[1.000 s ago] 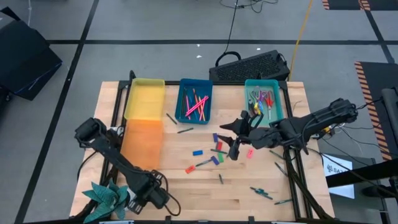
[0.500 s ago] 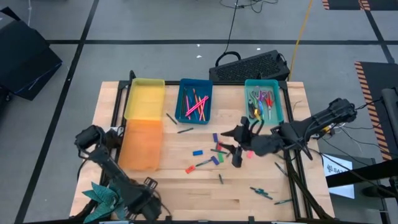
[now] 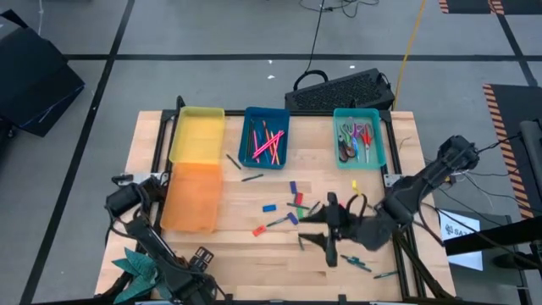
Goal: Sort crayons/erasers/pens/pencils in bins
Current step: Put the green crayon into the orange bin
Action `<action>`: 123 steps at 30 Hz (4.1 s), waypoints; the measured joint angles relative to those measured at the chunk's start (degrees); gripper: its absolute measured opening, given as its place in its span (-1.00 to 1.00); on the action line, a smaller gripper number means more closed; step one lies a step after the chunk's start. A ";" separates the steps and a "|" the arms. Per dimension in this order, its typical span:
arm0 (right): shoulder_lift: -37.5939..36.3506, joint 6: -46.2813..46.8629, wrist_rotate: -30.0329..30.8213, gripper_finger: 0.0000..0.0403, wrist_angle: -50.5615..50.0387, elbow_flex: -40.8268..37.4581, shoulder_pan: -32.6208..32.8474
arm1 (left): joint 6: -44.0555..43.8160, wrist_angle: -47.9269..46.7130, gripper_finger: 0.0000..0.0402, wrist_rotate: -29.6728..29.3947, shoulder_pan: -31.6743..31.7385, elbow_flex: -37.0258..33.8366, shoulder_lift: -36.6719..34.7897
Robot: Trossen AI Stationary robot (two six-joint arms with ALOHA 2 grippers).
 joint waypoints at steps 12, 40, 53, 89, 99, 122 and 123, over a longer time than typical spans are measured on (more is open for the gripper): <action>5.71 6.41 1.35 -0.09 7.92 -0.02 4.95 | 1.71 1.04 -0.71 -2.87 -0.26 -0.30 1.04; 5.83 10.65 1.06 -0.09 8.60 -0.02 4.00 | 2.10 -3.36 -0.85 -20.41 4.74 3.46 -12.59; 5.83 2.89 1.37 -0.09 14.39 -0.02 2.95 | -14.31 -21.01 -0.85 -30.51 23.95 -9.27 -39.15; 30.79 -31.70 -32.15 -0.29 -11.87 1.20 -24.64 | -23.09 13.76 0.00 -12.74 41.22 -31.56 -53.26; 30.49 -37.06 -36.52 -0.41 -5.06 -5.38 -26.14 | -23.44 13.19 -0.22 -22.20 38.71 -27.78 -60.69; 27.89 -46.65 -29.48 -0.89 -2.28 -6.43 -23.87 | -34.04 28.78 -0.02 -15.99 38.63 -27.78 -60.18; 26.89 -47.91 -28.54 -0.90 -2.66 -5.18 -23.63 | -35.60 28.72 0.03 -13.40 38.96 -27.78 -58.79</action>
